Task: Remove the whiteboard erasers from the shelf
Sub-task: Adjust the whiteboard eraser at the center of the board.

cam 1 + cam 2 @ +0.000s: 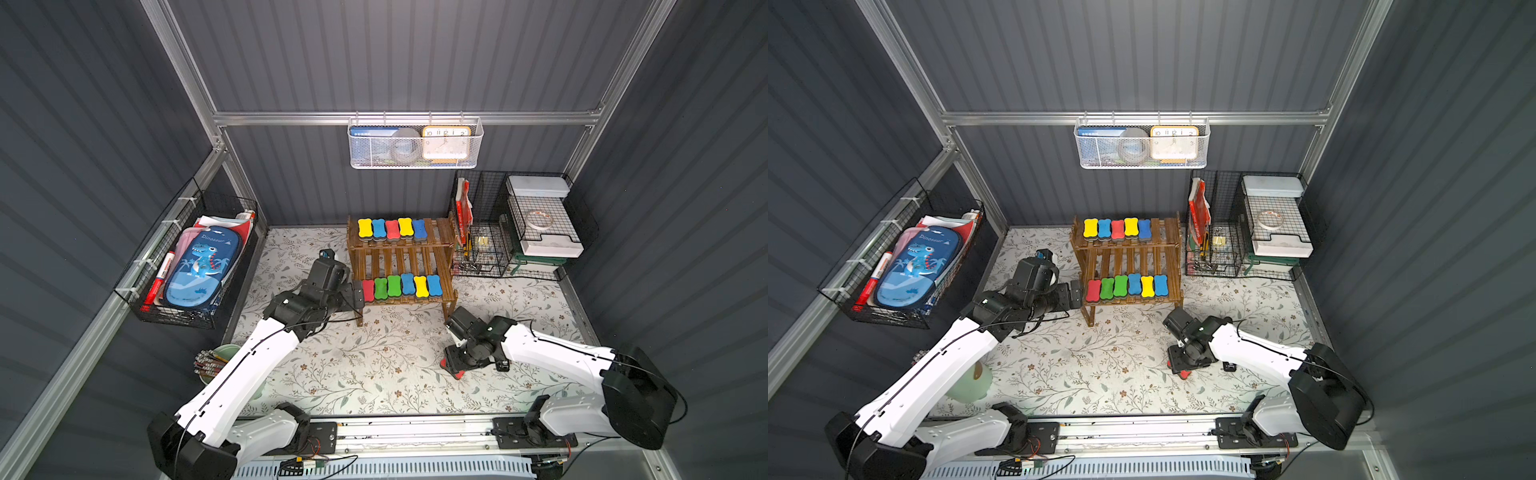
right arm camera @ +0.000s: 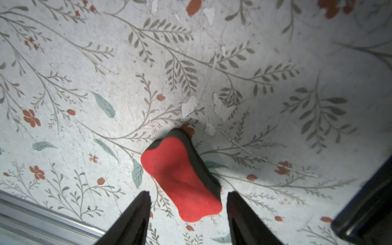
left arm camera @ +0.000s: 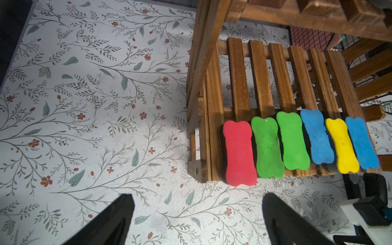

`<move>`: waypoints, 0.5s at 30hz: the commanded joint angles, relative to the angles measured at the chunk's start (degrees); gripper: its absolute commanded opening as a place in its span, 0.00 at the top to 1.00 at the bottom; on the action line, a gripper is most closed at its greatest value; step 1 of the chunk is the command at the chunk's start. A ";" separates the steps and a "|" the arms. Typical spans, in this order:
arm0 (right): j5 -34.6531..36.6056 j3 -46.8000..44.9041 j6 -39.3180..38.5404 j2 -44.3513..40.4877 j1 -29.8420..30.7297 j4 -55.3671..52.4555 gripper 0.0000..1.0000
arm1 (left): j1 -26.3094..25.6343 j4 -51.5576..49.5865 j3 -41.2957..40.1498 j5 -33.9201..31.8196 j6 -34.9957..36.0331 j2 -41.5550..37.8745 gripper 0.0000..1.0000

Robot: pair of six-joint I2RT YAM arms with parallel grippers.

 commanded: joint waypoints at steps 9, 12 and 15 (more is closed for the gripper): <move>3.75 4.26 -3.72 5.21 1.95 -2.61 0.44 | 0.18 -1.28 0.29 -0.87 -0.21 0.29 0.01; 3.64 4.56 -3.91 6.52 2.61 -2.75 0.45 | 0.18 -1.21 0.40 -0.84 -0.17 0.64 0.01; 3.68 4.66 -4.03 7.40 3.44 -2.76 0.46 | 0.18 -1.34 0.40 -0.76 -0.08 0.87 0.01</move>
